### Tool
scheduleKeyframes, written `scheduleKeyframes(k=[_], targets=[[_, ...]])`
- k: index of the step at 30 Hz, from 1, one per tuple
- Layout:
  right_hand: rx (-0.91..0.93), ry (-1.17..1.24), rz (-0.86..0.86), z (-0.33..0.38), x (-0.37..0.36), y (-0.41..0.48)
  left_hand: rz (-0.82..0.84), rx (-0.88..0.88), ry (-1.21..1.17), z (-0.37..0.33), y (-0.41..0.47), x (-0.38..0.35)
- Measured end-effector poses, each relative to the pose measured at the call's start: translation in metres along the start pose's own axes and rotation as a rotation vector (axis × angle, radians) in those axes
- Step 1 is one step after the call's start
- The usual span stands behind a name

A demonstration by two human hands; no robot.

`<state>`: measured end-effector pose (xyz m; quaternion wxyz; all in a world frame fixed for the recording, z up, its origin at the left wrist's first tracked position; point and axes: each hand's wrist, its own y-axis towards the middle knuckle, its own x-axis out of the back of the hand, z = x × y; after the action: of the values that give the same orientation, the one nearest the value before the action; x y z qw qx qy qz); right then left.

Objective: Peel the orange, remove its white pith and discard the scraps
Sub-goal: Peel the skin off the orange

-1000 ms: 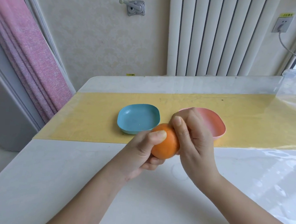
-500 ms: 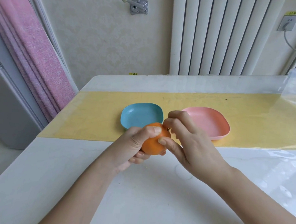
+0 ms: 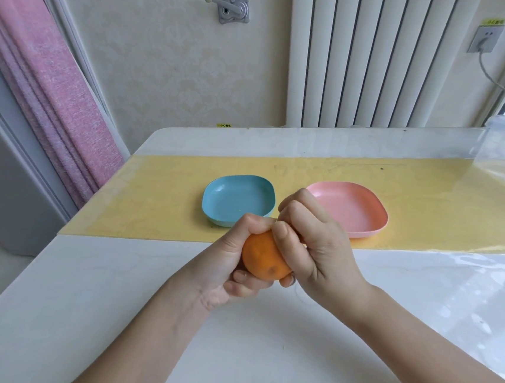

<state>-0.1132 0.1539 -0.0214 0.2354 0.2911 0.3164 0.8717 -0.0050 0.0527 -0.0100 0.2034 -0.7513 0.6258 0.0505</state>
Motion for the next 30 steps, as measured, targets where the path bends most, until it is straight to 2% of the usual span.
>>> scheduleKeyframes(k=[19, 30], targets=[[0.041, -0.01, -0.096, 0.0034, -0.0012, -0.0061, 0.17, 0.117, -0.072, 0.005, 0.0004, -0.0041], [0.137, -0.062, -0.169, 0.0061, -0.002, -0.0009, 0.159, 0.101, -0.084, 0.0059, 0.0012, -0.0063]])
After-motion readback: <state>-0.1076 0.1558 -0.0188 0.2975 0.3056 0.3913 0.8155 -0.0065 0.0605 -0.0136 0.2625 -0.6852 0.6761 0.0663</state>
